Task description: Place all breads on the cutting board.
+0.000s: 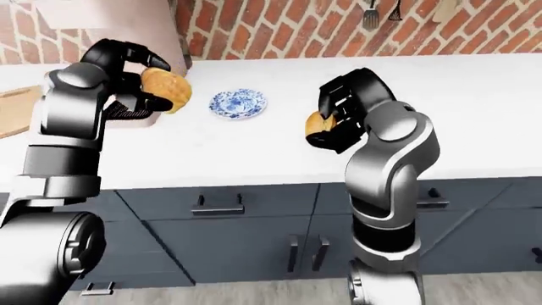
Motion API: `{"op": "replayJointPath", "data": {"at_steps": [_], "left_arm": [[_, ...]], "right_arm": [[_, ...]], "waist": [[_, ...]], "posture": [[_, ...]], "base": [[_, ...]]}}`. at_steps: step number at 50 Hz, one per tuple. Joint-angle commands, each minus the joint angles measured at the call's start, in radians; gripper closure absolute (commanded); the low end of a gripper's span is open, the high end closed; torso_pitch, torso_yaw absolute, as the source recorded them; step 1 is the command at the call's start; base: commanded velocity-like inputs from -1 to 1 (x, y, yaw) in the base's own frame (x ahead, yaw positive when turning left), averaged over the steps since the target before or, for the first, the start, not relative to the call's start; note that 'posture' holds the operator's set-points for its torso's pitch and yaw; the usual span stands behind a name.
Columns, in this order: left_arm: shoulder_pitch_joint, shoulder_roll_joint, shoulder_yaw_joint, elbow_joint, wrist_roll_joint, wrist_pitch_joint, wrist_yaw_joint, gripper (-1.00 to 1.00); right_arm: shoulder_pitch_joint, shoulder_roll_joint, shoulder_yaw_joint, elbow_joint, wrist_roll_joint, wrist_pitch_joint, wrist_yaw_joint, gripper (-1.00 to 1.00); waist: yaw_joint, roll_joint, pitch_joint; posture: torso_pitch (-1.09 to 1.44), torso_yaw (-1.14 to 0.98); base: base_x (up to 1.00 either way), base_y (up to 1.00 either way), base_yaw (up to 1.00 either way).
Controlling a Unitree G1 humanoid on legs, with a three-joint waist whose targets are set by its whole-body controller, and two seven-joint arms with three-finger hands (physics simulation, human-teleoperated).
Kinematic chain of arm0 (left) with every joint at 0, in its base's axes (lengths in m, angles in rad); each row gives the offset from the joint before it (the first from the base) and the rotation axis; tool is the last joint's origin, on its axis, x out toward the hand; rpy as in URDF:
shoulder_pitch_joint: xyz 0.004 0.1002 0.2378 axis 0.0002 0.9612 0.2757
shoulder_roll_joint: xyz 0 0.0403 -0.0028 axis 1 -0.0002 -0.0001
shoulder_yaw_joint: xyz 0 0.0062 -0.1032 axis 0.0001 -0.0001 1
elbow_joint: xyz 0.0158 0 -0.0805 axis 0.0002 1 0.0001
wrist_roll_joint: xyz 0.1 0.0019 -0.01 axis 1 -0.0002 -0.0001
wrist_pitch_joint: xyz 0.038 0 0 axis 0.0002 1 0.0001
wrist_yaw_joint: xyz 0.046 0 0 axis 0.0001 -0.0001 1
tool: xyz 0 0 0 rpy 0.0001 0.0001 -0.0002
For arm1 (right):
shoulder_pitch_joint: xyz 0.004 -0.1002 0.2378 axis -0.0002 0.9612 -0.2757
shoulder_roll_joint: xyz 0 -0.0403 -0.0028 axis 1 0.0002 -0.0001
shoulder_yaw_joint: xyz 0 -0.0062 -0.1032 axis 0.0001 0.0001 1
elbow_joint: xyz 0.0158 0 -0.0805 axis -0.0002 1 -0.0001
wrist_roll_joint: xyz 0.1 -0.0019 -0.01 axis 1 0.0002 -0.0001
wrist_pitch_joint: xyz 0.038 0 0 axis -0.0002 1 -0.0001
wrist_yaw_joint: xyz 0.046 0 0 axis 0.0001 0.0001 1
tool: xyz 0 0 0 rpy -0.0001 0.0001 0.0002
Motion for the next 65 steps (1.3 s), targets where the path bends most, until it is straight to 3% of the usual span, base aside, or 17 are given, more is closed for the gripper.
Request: {"op": "replayJointPath", "data": {"at_steps": [1, 6, 8, 9, 13, 19, 23, 24, 32, 35, 40, 43, 45, 46, 52, 56, 65], "left_arm": [[-0.052, 0.011, 0.006, -0.068, 0.001, -0.036, 0.006, 1.00], [-0.048, 0.009, 0.008, -0.069, 0.001, -0.042, 0.008, 1.00], [-0.045, 0.009, 0.009, -0.074, -0.001, -0.041, 0.008, 1.00], [-0.041, 0.008, 0.009, -0.085, -0.001, -0.037, 0.006, 1.00], [-0.034, 0.012, 0.013, -0.116, -0.004, -0.018, -0.004, 1.00], [-0.018, 0.009, 0.013, -0.155, -0.007, -0.003, -0.012, 1.00], [-0.014, 0.007, 0.012, -0.157, -0.009, -0.006, -0.012, 1.00], [-0.014, 0.008, 0.012, -0.160, -0.009, -0.004, -0.013, 1.00], [-0.010, 0.009, 0.012, -0.178, -0.008, 0.007, -0.019, 1.00], [-0.010, 0.008, 0.013, -0.176, -0.009, 0.004, -0.018, 1.00], [-0.008, 0.008, 0.013, -0.180, -0.009, 0.007, -0.019, 1.00], [-0.009, 0.008, 0.013, -0.174, -0.010, 0.004, -0.017, 1.00], [-0.008, 0.008, 0.013, -0.172, -0.011, 0.001, -0.015, 1.00], [-0.007, 0.007, 0.013, -0.175, -0.011, 0.003, -0.016, 1.00], [-0.005, 0.007, 0.011, -0.182, -0.009, 0.006, -0.017, 1.00], [-0.007, 0.005, 0.011, -0.179, -0.009, 0.004, -0.018, 1.00], [-0.004, 0.001, 0.009, -0.182, -0.005, 0.004, -0.018, 1.00]], "right_arm": [[-0.044, -0.013, -0.019, -0.049, -0.009, -0.020, -0.024, 1.00], [-0.040, -0.013, -0.017, -0.043, 0.011, -0.031, -0.046, 1.00], [-0.039, -0.015, -0.013, -0.043, 0.011, -0.034, -0.049, 1.00], [-0.038, -0.015, -0.012, -0.043, 0.011, -0.036, -0.051, 1.00], [-0.042, -0.014, -0.011, -0.042, 0.010, -0.037, -0.056, 1.00], [-0.038, -0.007, -0.012, -0.038, 0.019, -0.043, -0.069, 1.00], [-0.039, -0.005, -0.009, -0.040, 0.020, -0.039, -0.073, 1.00], [-0.040, -0.005, -0.010, -0.040, 0.020, -0.039, -0.074, 1.00], [-0.045, -0.008, -0.011, -0.041, 0.029, -0.038, -0.081, 1.00], [-0.041, -0.013, -0.011, -0.042, 0.032, -0.050, -0.083, 1.00], [-0.026, -0.010, -0.009, -0.048, 0.034, -0.059, -0.080, 1.00], [-0.028, -0.007, -0.007, -0.050, 0.030, -0.054, -0.077, 1.00], [-0.030, -0.005, -0.007, -0.052, 0.029, -0.052, -0.077, 1.00], [-0.034, -0.003, -0.010, -0.050, 0.031, -0.053, -0.081, 1.00], [-0.039, -0.001, -0.013, -0.052, 0.039, -0.042, -0.086, 1.00], [-0.049, -0.006, -0.016, -0.049, 0.047, -0.035, -0.096, 1.00], [-0.046, -0.005, -0.017, -0.056, 0.063, -0.026, -0.107, 1.00]], "waist": [[-0.002, -0.009, -0.016], [-0.005, -0.092, 0.017], [0.002, -0.163, 0.028], [0.004, -0.152, 0.056], [-0.002, -0.117, -0.028], [-0.025, -0.048, -0.010], [-0.043, 0.073, -0.025], [-0.043, 0.019, -0.001], [-0.064, -0.058, -0.002], [-0.061, -0.123, -0.017], [-0.011, -0.143, -0.029], [-0.039, -0.015, 0.014], [-0.026, 0.094, -0.026], [-0.017, 0.025, -0.001], [-0.030, -0.037, -0.001], [-0.085, -0.166, -0.017], [-0.059, -0.035, 0.000]], "posture": [[0.00, 0.00], [0.00, 0.00], [0.00, 0.00], [0.00, 0.00], [0.00, 0.00], [0.00, 0.00], [0.00, 0.00], [0.00, 0.00], [0.00, 0.00], [0.00, 0.00], [0.00, 0.00], [0.00, 0.00], [0.00, 0.00], [0.00, 0.00], [0.00, 0.00], [0.00, 0.00], [0.00, 0.00]], "base": [[0.00, 0.00, 0.00], [0.00, 0.00, 0.00], [0.00, 0.00, 0.00], [0.00, 0.00, 0.00], [0.00, 0.16, 0.00], [0.00, 0.30, 0.00], [0.00, 0.38, 0.00], [0.00, 0.38, 0.00], [0.00, 0.37, 0.00], [0.00, 0.36, 0.00], [0.00, 0.51, 0.20], [0.00, 0.00, 1.00], [0.00, 0.00, 1.00], [0.00, 0.00, 1.00], [0.00, 0.09, 0.83], [0.04, 0.19, 0.00], [0.25, 0.27, 0.00]]}}
